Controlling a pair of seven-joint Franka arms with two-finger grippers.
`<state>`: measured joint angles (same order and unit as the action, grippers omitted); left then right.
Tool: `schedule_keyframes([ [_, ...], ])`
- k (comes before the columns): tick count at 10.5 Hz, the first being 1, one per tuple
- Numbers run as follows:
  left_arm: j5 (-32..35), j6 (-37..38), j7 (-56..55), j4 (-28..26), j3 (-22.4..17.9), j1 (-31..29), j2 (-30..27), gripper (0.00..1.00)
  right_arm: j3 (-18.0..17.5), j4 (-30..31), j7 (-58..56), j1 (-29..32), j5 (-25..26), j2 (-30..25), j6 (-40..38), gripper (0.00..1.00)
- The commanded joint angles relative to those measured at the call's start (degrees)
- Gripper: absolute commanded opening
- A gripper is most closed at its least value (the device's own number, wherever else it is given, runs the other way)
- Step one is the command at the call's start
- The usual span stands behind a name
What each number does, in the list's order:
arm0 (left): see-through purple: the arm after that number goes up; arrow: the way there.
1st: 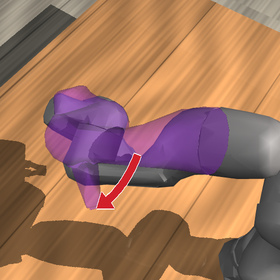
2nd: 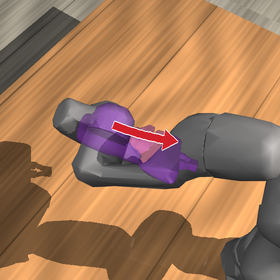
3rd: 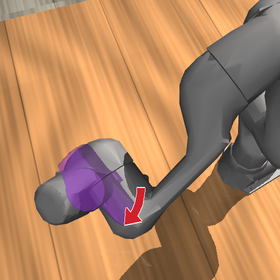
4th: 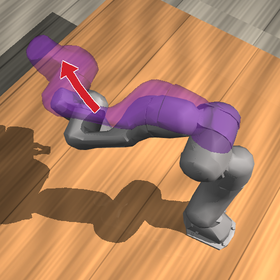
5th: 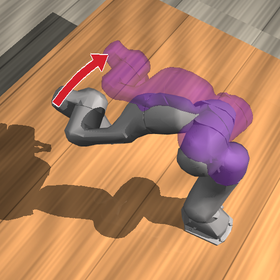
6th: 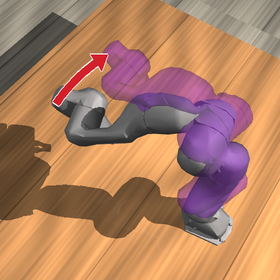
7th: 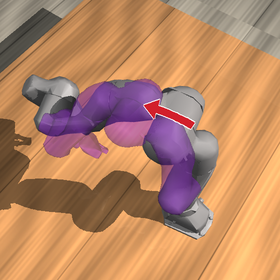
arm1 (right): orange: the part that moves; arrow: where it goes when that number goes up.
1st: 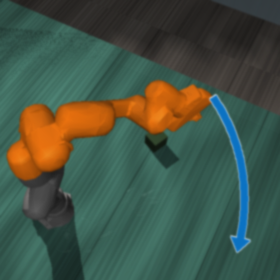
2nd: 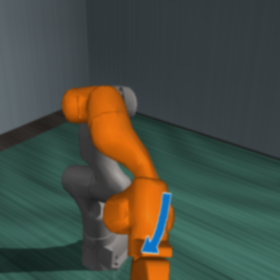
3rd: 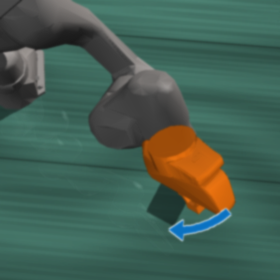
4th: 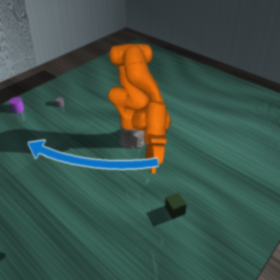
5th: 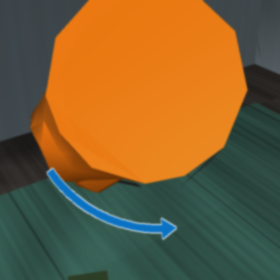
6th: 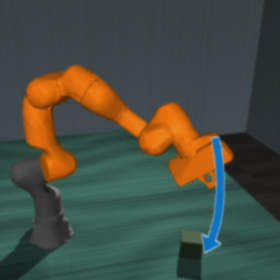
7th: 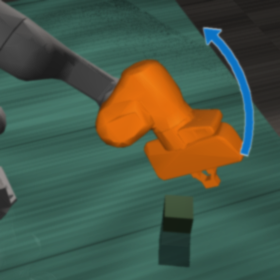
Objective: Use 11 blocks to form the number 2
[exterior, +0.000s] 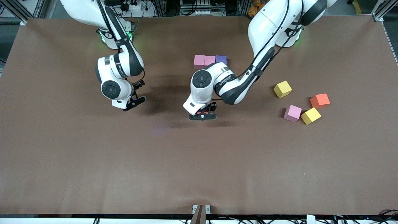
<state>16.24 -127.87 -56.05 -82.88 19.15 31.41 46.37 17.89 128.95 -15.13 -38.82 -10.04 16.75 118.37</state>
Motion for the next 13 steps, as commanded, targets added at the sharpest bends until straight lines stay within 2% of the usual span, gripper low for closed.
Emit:
schedule_keyframes([
  [1, 1.08, 0.43, 2.34, 0.7, -0.6, 1.46, 0.22, 0.24, -0.05, 1.74, -0.43, 0.76, 0.81, -2.77, 1.6, 1.0],
  [5, 1.25, 0.34, 7.25, 0.44, -0.6, 3.31, 0.66, 0.24, 0.74, 0.43, -0.34, 0.94, 0.9, -2.33, 3.98, 1.0],
  [13, 0.46, 1.13, 6.49, -0.79, -0.6, 4.27, 0.83, 0.25, 2.76, -2.48, -0.34, 0.94, 0.9, -2.42, 3.89, 1.0],
])
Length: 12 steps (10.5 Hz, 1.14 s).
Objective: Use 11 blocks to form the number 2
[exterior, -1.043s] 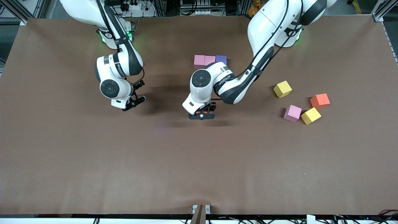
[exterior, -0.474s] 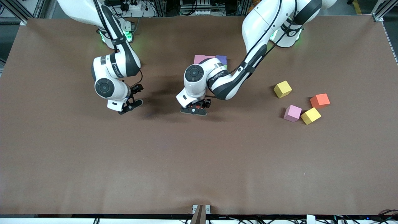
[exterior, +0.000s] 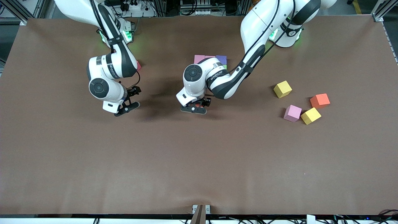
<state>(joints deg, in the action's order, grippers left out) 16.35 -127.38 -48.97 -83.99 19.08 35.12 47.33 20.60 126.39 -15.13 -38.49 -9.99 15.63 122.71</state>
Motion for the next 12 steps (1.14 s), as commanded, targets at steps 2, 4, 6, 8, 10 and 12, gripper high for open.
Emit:
schedule_keyframes([
  [2, 0.26, 0.64, -2.27, 0.49, -0.53, 0.57, 0.04, 0.25, 0.49, -0.44, -0.34, 0.61, 0.84, -1.39, -0.72, 1.0],
  [4, 0.26, 0.64, -2.27, 0.58, -0.53, 0.92, 0.57, 0.25, 0.49, -0.62, -0.34, 0.61, 0.84, -1.39, -0.81, 1.0],
  [6, -0.09, 0.64, -2.62, 0.84, -0.53, 0.83, 1.18, 0.25, 0.58, -0.71, -0.34, 0.61, 0.84, -1.48, -0.89, 1.0],
  [8, -0.27, 0.64, -4.38, 0.93, -0.53, 0.92, 1.62, 0.25, 0.49, -0.71, -0.34, 0.61, 0.84, -1.48, -0.81, 1.0],
  [10, -0.36, 0.64, -4.47, 0.93, -0.53, 0.92, 1.54, 0.25, 0.49, -0.71, -0.34, 0.61, 0.84, -1.39, -0.54, 1.0],
  [12, -0.45, 0.64, -4.56, 1.02, -0.53, 0.92, 1.54, 0.25, 0.49, -0.71, -0.34, 0.61, 0.84, -1.39, -0.63, 1.0],
])
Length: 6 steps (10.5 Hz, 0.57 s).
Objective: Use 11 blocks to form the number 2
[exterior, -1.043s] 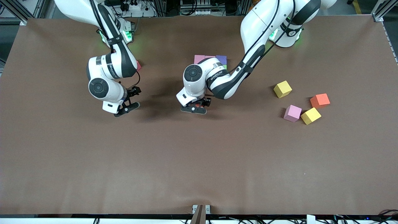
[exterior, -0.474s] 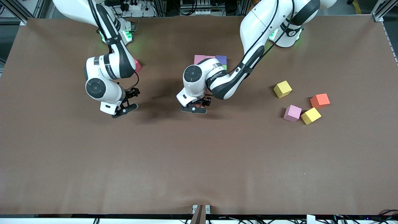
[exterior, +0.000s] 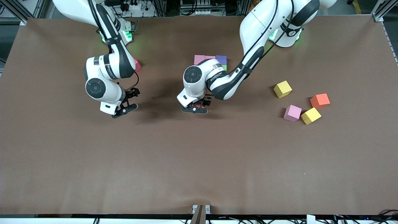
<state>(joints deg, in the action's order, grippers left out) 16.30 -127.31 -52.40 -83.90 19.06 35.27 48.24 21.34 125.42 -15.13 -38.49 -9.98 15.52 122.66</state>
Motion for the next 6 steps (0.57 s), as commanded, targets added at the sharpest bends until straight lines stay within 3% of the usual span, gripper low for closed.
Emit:
schedule_keyframes([
  [1, -0.47, 0.57, -1.21, 0.93, -0.52, 1.03, 0.54, 0.25, -0.24, 0.26, -0.34, 0.61, 0.84, -1.28, -0.58, 1.0],
  [6, -0.47, 0.48, -1.13, 1.11, -0.52, 0.77, 0.45, 0.25, -0.15, 0.35, -0.43, 0.61, 0.93, -1.37, -1.19, 1.0],
])
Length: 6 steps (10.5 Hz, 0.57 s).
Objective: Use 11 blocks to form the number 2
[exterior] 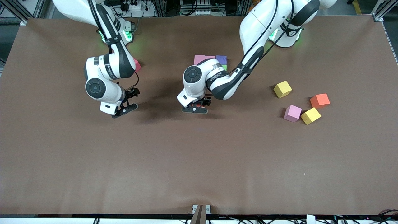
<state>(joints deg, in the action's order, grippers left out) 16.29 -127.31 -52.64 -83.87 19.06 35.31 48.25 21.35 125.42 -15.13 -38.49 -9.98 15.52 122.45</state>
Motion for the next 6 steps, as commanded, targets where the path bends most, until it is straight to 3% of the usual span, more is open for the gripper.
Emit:
schedule_keyframes([
  [1, -0.47, 0.57, -0.89, 1.08, -0.52, 0.72, 0.53, 0.25, -0.26, 0.44, -0.43, 0.61, 1.02, -1.46, -1.24, 1.0],
  [6, -0.47, 0.48, -0.71, 1.43, -0.52, 0.46, 0.62, 0.25, -0.26, 0.44, -0.69, 0.61, 1.02, -1.64, -2.03, 1.0],
])
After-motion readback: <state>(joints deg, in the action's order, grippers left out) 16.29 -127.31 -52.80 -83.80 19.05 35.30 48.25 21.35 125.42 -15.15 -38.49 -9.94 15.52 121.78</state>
